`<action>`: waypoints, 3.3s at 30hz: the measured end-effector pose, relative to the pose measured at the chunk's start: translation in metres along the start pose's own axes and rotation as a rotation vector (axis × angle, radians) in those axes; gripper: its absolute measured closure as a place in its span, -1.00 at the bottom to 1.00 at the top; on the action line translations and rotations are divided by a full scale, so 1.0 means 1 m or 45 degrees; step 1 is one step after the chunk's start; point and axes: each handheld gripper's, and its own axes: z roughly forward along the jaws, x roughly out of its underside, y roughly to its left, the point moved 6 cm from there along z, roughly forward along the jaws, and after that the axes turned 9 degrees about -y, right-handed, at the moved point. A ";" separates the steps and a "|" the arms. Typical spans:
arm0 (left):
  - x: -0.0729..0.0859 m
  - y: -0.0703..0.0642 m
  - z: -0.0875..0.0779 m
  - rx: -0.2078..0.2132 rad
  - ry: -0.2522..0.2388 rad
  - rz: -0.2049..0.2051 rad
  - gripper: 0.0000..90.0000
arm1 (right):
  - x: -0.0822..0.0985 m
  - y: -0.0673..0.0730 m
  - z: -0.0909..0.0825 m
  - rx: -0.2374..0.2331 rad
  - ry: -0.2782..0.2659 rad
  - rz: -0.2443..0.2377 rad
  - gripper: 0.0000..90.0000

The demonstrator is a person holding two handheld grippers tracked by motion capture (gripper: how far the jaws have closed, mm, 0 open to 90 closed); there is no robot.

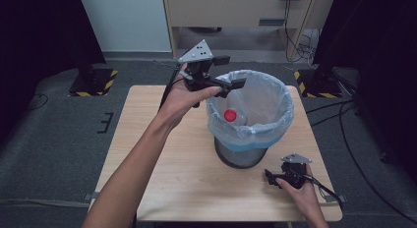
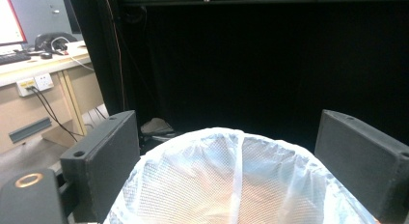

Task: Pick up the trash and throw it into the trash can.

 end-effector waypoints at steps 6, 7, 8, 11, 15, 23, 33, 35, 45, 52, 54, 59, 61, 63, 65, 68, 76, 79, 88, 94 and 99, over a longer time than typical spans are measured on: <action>0.005 0.002 -0.013 -0.020 0.017 0.006 -0.85 | 0.000 0.000 0.000 0.000 0.000 0.000 -0.94; 0.005 0.002 -0.015 -0.022 0.013 0.004 -0.85 | 0.000 0.000 0.000 0.000 0.000 0.000 -0.94; 0.006 0.003 -0.016 -0.027 0.014 0.006 -0.85 | 0.000 0.000 0.000 0.000 0.000 0.001 -0.94; 0.007 0.004 -0.021 -0.033 0.019 0.015 -0.84 | 0.000 0.000 0.000 0.000 0.000 0.000 -0.94; 0.008 0.003 -0.028 -0.043 0.006 0.012 -0.84 | 0.000 0.000 0.000 0.000 0.003 0.005 -0.94; 0.010 0.002 -0.042 -0.060 0.019 0.026 -0.82 | 0.000 0.000 0.000 0.000 0.003 0.005 -0.94; 0.019 0.006 -0.059 -0.096 0.048 0.016 -0.85 | 0.000 0.000 0.000 -0.001 0.005 0.001 -0.94; 0.020 0.007 -0.061 -0.105 0.052 0.013 -0.86 | 0.000 0.000 0.000 -0.001 0.005 0.001 -0.94; 0.033 0.023 -0.084 -0.207 0.070 -0.018 -0.95 | 0.000 0.000 0.000 -0.001 0.005 0.001 -0.94; 0.051 0.036 -0.103 -0.272 0.107 -0.042 -0.95 | 0.000 0.000 0.000 -0.001 0.005 0.001 -0.94; 0.057 0.039 -0.107 -0.291 0.126 -0.047 -0.96 | 0.000 0.000 0.000 -0.001 0.005 0.001 -0.94; 0.075 0.047 -0.117 -0.324 0.161 -0.070 -0.95 | 0.000 0.000 0.000 -0.001 0.005 0.001 -0.94; 0.082 0.049 -0.119 -0.331 0.177 -0.087 -0.95 | 0.000 0.000 0.000 -0.001 0.005 0.001 -0.94; 0.088 0.052 -0.123 -0.338 0.192 -0.100 -0.95 | 0.000 0.000 0.000 -0.001 0.005 0.002 -0.94; 0.094 0.054 -0.125 -0.349 0.202 -0.110 -0.96 | 0.000 0.000 0.000 -0.001 0.005 0.002 -0.94; 0.103 0.056 -0.128 -0.363 0.219 -0.120 -0.96 | 0.000 0.000 0.000 -0.001 0.005 0.001 -0.94; 0.135 0.062 -0.135 -0.404 0.289 -0.153 -0.96 | 0.000 0.000 0.000 -0.001 0.005 0.002 -0.94; 0.150 0.064 -0.138 -0.416 0.311 -0.175 -0.95 | 0.000 0.000 0.000 -0.001 0.005 0.001 -0.94; 0.191 0.068 -0.147 -0.458 0.405 -0.220 -0.94 | 0.000 0.000 0.000 -0.001 0.005 0.002 -0.94; 0.222 0.068 -0.151 -0.477 0.486 -0.245 -0.94 | 0.000 0.000 0.000 -0.001 0.005 0.001 -0.94; 0.246 0.066 -0.154 -0.487 0.540 -0.267 -0.94 | 0.000 0.000 0.000 -0.001 0.005 0.002 -0.94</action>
